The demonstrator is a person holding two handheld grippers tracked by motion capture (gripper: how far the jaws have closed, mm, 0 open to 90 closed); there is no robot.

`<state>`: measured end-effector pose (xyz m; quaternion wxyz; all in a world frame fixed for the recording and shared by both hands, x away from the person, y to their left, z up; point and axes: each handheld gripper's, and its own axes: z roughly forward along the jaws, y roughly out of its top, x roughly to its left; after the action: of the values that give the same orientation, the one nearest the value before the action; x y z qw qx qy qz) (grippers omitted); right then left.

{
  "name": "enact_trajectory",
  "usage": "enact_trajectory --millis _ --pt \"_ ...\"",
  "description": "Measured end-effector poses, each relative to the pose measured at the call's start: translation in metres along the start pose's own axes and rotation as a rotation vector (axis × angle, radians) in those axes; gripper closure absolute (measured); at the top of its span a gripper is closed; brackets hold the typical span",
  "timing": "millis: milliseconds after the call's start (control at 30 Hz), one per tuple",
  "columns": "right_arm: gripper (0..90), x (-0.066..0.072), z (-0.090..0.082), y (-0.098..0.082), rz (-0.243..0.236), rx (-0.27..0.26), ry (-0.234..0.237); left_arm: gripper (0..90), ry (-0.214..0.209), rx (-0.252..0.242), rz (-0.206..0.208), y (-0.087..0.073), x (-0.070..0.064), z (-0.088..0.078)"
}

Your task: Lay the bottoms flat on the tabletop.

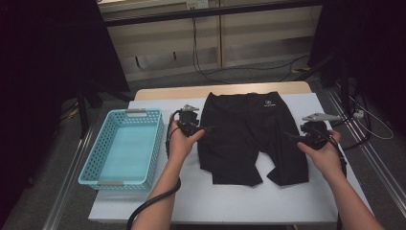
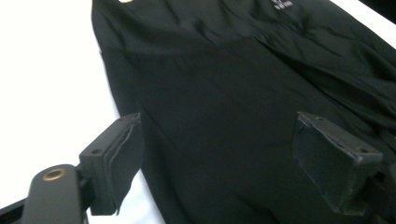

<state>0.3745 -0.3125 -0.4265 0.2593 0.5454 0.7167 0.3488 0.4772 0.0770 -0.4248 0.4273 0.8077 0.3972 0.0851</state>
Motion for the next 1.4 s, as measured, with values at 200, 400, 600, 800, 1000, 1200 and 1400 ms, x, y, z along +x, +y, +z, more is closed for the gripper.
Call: enact_trajectory --millis 200,400,600,800,1000,1200,1400 --pt "27.6 0.008 -0.011 -0.023 -0.025 0.024 0.01 16.6 -0.036 0.02 0.03 -0.016 -0.012 -0.008" --pt "27.8 0.012 -0.018 -0.03 -0.02 0.046 0.019 15.8 -0.043 0.019 0.071 -0.027 -0.021 -0.011" --pt "27.8 0.022 -0.024 -0.036 -0.041 0.052 0.034 15.7 -0.042 0.029 0.092 -0.033 -0.023 -0.014" --pt "32.4 0.029 -0.03 -0.041 -0.043 0.041 0.053 15.1 -0.022 0.026 0.117 -0.035 -0.029 -0.018" --pt "37.2 0.034 -0.031 -0.04 -0.067 0.037 0.069 14.8 -0.042 0.011 0.126 -0.034 -0.034 -0.025" --pt "41.5 0.05 -0.031 -0.034 -0.106 0.015 0.108 14.6 -0.032 0.004 0.115 -0.037 -0.032 -0.032" --pt "49.0 0.069 -0.025 -0.027 -0.139 0.012 0.165 14.6 -0.02 0.014 0.118 -0.041 -0.028 -0.039"
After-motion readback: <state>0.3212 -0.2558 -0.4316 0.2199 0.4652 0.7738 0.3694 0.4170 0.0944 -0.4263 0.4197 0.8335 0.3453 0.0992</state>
